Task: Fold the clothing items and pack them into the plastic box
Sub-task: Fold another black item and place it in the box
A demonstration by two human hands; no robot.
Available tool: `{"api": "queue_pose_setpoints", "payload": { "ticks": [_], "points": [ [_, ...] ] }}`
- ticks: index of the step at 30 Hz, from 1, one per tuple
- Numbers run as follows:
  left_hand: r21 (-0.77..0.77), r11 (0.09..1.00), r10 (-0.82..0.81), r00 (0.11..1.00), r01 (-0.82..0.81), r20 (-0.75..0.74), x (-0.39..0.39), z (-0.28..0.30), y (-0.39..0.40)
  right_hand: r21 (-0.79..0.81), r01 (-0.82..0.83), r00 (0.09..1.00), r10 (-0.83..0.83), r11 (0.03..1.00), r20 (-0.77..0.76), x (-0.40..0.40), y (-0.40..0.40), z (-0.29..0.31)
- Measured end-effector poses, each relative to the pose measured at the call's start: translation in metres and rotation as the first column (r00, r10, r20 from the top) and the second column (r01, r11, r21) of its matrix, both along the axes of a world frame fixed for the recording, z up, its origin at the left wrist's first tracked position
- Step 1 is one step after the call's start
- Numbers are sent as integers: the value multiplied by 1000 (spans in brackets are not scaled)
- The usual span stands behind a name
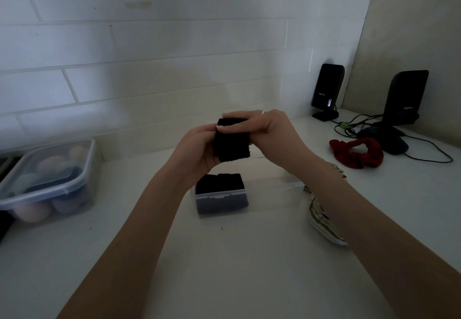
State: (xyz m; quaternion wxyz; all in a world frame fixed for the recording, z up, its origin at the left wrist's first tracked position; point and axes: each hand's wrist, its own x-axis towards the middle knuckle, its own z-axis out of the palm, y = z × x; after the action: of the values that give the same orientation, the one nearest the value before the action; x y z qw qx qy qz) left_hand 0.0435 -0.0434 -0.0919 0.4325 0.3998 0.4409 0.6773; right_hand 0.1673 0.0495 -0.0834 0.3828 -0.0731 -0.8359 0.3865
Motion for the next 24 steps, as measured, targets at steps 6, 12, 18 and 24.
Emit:
{"api": "queue_pose_setpoints", "payload": {
  "ticks": [6, 12, 18, 24],
  "points": [
    [-54, 997, -53, 999, 53, -2, -6, 1, 0, -17, 7, 1000, -8, 1000, -10, -1, 8, -3],
    [-56, 998, -28, 978, 17, -208, -3, -3, -2, -51, 15, 998, -12, 999, 59, 0, 10, -2],
    [-66, 993, 74, 950, -98, -304, -4, -1, -2, -427, -9, 1000, 10, 904, 0, 10, 2, 9],
    [-98, 981, 119, 919, -167, -376, -5, -5, 1, -199, 179, 972, -142, 963, 189, 2, 2, 3]
  ]
}}
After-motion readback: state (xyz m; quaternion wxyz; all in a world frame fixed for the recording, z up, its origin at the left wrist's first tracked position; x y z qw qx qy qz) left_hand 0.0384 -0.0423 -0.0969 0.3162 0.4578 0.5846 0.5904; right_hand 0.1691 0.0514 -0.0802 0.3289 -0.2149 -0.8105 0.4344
